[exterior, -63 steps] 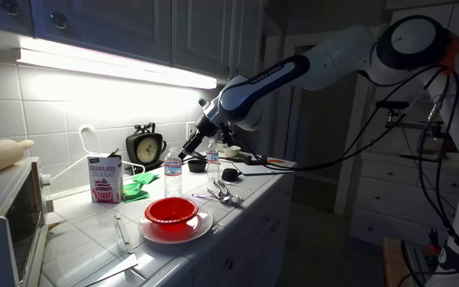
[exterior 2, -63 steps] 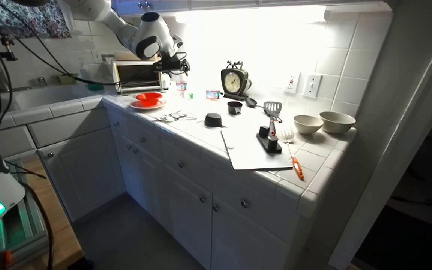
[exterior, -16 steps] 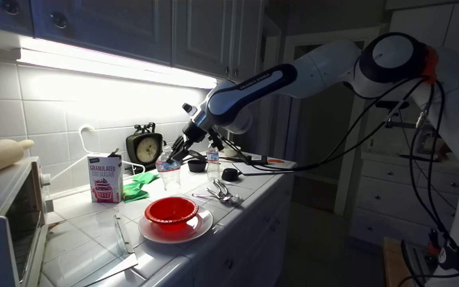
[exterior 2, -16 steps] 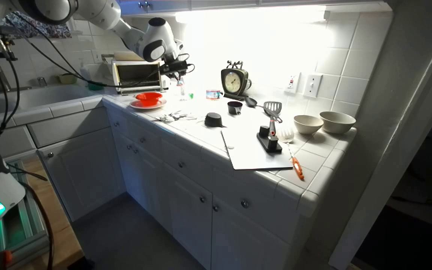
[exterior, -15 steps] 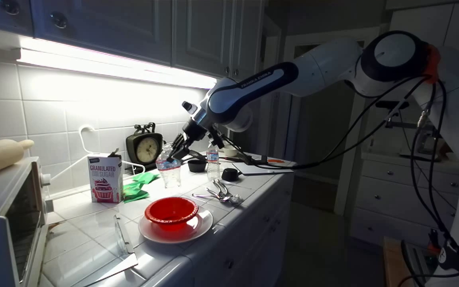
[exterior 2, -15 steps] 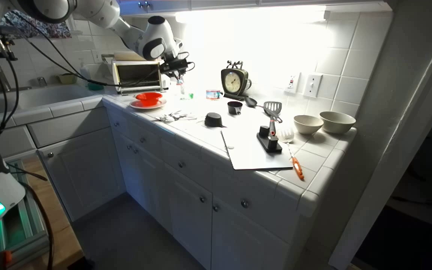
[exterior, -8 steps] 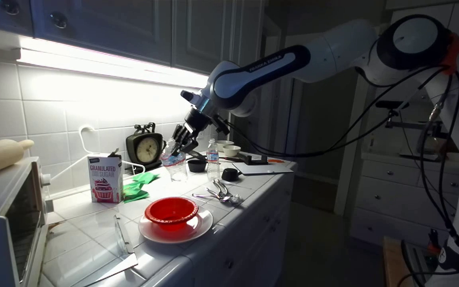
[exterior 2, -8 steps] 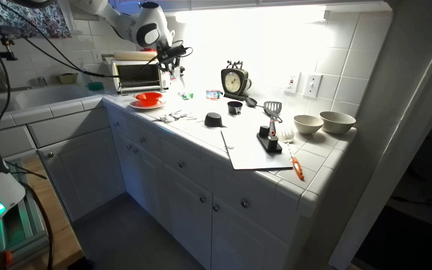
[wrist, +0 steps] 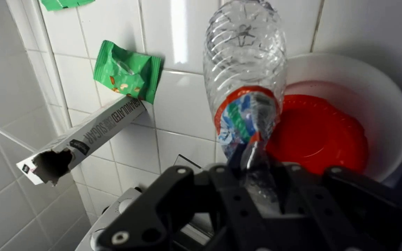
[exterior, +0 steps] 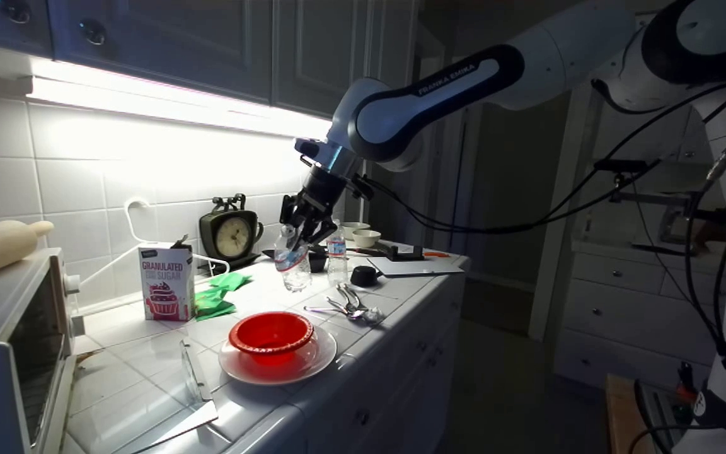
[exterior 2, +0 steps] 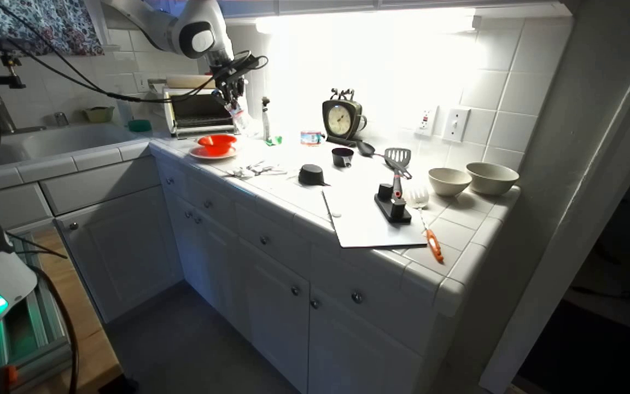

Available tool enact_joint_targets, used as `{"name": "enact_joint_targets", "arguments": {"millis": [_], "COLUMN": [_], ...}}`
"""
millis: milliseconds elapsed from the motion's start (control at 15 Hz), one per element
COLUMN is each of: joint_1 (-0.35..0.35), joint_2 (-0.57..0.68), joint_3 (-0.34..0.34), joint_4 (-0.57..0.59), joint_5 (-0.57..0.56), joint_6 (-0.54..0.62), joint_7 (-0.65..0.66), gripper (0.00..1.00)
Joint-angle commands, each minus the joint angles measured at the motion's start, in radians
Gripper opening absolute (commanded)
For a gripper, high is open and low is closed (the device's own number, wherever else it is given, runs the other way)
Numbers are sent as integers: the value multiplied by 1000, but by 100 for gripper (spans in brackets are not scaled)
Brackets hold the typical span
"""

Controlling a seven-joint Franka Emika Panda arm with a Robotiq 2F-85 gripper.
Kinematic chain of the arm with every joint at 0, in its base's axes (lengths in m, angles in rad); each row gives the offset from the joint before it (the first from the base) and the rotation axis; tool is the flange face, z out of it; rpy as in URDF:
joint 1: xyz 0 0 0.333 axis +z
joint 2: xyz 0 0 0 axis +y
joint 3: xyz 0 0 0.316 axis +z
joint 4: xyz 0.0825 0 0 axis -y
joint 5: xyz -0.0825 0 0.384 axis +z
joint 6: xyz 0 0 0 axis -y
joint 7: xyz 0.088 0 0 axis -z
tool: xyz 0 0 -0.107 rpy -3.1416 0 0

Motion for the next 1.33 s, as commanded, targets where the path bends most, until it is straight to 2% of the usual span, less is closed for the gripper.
{"name": "enact_joint_targets", "arguments": {"millis": [0, 67, 467, 533, 800, 1267], "joint_1": [54, 58, 77, 77, 166, 303], "joint_2": [-79, -27, -46, -54, -70, -64], "joint_3": [-46, -52, -65, -65, -141, -214], "joint_4": [-90, -33, -59, -72, -86, -80], "joint_5": [-53, -2, -20, -32, -256, -637], "joint_6": [-10, -5, -5, 5, 27, 27], "joint_7": [-105, -65, -97, -116, -78, -34], "gripper": [2, 10, 10, 2, 2, 2]}}
